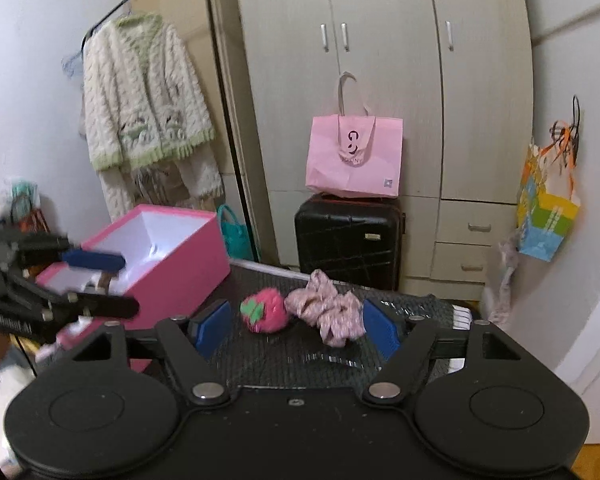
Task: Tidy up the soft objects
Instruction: 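Withdraw both grippers from the box toward the strawberry plush and scrunchie, then grasp the pink strawberry plush with the left gripper while the right grasps the floral scrunchie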
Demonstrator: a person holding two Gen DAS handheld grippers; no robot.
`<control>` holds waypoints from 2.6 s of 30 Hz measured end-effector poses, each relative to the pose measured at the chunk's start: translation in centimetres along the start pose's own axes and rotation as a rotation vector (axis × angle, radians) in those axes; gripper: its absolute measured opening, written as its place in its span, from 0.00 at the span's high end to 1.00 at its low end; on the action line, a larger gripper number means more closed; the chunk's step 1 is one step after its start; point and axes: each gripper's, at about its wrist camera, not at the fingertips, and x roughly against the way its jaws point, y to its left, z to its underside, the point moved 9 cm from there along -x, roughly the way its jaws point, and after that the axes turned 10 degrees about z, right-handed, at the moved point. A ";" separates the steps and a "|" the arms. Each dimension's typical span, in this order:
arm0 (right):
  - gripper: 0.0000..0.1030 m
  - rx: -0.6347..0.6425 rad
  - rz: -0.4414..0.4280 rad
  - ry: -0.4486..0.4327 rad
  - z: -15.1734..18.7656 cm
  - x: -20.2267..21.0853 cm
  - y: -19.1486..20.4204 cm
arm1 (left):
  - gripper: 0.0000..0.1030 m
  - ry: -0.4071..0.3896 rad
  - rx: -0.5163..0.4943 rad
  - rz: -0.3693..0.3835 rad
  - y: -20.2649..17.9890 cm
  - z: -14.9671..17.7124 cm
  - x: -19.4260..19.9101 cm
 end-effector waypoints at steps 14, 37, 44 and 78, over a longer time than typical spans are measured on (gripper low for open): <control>0.15 -0.145 -0.100 0.028 -0.9 -10.0 -2.2 | 0.10 -0.035 -0.036 -0.148 0.3 0.8 -7.9; 0.17 -0.242 -0.137 0.265 3.6 -20.8 -2.6 | 0.11 0.011 0.059 -0.346 5.3 4.9 -17.0; 0.51 -0.164 -0.108 0.276 5.5 -21.8 -1.9 | 0.43 0.053 0.112 -0.331 6.1 5.9 -18.3; 0.84 -0.147 0.079 0.138 6.4 -8.7 -1.4 | 0.51 -0.088 0.154 -0.145 1.2 6.5 -7.4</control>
